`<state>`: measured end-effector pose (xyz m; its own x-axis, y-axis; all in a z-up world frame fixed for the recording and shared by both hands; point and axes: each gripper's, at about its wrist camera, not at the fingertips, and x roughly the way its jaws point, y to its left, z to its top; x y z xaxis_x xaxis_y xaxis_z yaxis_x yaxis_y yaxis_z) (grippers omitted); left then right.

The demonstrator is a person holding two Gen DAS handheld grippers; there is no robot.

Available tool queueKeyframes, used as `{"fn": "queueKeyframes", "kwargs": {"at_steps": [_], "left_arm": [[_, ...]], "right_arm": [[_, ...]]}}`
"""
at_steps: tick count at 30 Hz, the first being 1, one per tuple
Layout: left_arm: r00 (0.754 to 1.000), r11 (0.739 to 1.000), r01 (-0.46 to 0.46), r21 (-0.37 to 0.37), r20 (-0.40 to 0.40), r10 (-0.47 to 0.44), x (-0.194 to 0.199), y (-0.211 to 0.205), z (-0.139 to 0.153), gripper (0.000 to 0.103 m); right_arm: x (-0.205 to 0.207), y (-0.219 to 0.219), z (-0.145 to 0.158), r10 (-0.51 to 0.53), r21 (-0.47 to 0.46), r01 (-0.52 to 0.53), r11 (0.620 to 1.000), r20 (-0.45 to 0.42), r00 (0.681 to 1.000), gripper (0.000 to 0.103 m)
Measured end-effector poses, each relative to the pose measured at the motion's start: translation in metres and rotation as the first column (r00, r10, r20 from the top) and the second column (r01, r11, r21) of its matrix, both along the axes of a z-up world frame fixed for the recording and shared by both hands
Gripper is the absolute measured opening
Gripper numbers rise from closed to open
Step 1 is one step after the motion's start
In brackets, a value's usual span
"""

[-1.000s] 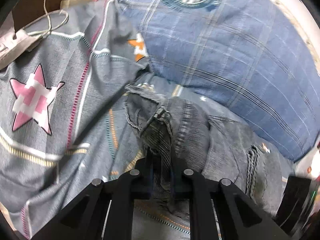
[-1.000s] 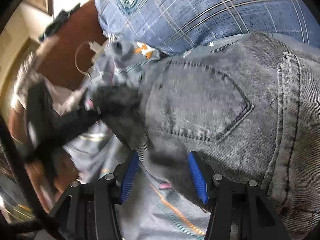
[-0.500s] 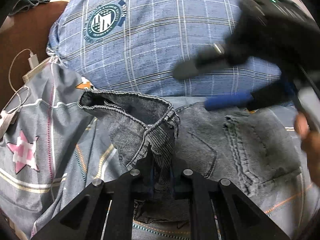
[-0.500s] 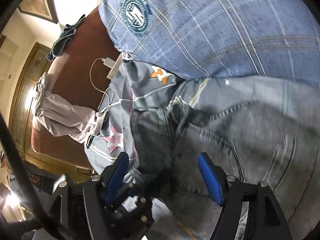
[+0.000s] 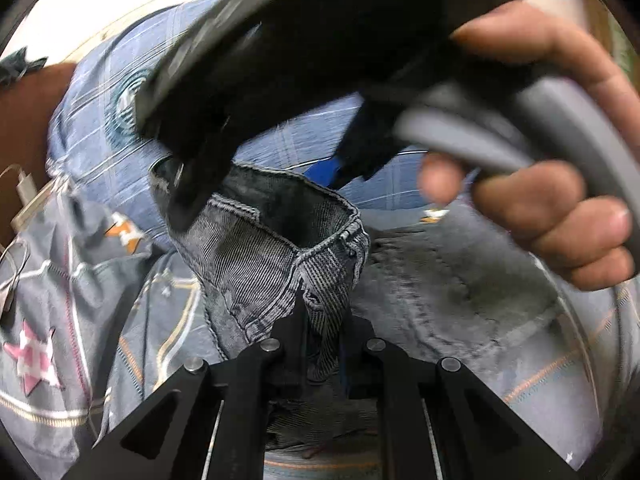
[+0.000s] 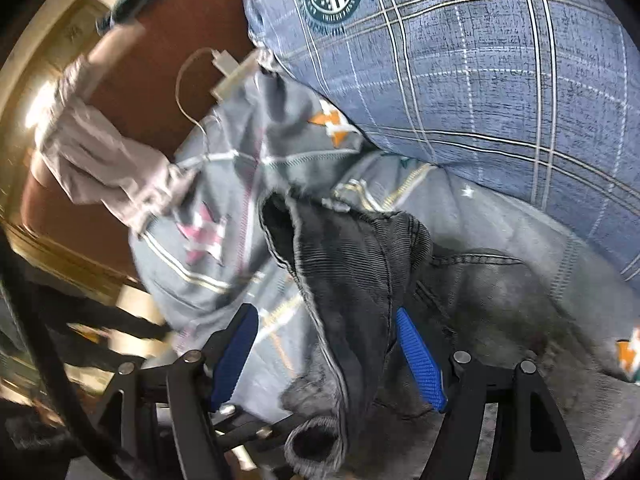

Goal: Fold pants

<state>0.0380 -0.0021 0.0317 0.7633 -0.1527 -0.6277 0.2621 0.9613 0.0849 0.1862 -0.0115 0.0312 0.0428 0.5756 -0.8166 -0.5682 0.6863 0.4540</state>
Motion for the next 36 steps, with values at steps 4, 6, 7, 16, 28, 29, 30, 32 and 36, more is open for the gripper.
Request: {"fn": "queueKeyframes", "kwargs": {"at_steps": [4,6,7,16,28,29,30,32,36], "left_arm": [[0.999,0.999,0.036,0.024,0.005,-0.036,-0.004,-0.012,-0.001,0.011],[0.998,0.998,0.055,-0.002,-0.004,-0.055,-0.006,-0.011,0.000,0.011],[0.998,0.998,0.067,-0.021,-0.007,-0.067,-0.007,-0.011,0.002,0.011],[0.952,0.937,0.283,-0.204,-0.063,-0.301,0.000,-0.038,0.047,0.011],[0.900,0.899,0.340,-0.275,-0.183,-0.397,0.029,-0.111,-0.012,0.011],[0.902,0.895,0.327,-0.304,-0.182,-0.392,0.033,-0.111,-0.013,0.012],[0.899,0.889,0.322,-0.327,-0.188,-0.395,0.032,-0.113,-0.015,0.013],[0.888,0.883,0.312,-0.351,-0.223,-0.402,0.032,-0.115,-0.022,0.017],[0.831,0.841,0.252,-0.479,-0.338,-0.441,0.047,-0.099,-0.042,0.026]], "right_arm": [[-0.001,-0.012,-0.005,-0.058,-0.093,0.062,0.994,0.045,0.997,0.027],[-0.001,-0.029,-0.002,-0.097,-0.073,0.101,0.992,0.053,0.994,0.017],[-0.003,-0.037,0.002,-0.117,-0.065,0.121,0.990,0.060,0.991,0.015],[-0.028,-0.145,0.035,-0.357,0.139,0.347,0.927,0.049,0.933,0.012],[-0.042,-0.251,-0.031,-0.553,0.289,0.561,0.776,-0.116,0.825,0.011],[-0.039,-0.250,-0.029,-0.553,0.288,0.558,0.778,-0.107,0.826,0.011],[-0.037,-0.251,-0.028,-0.555,0.292,0.558,0.777,-0.100,0.826,0.011],[-0.032,-0.255,-0.035,-0.570,0.272,0.574,0.772,-0.100,0.815,0.011],[-0.023,-0.266,-0.074,-0.599,0.191,0.616,0.764,-0.146,0.788,0.011]]}}
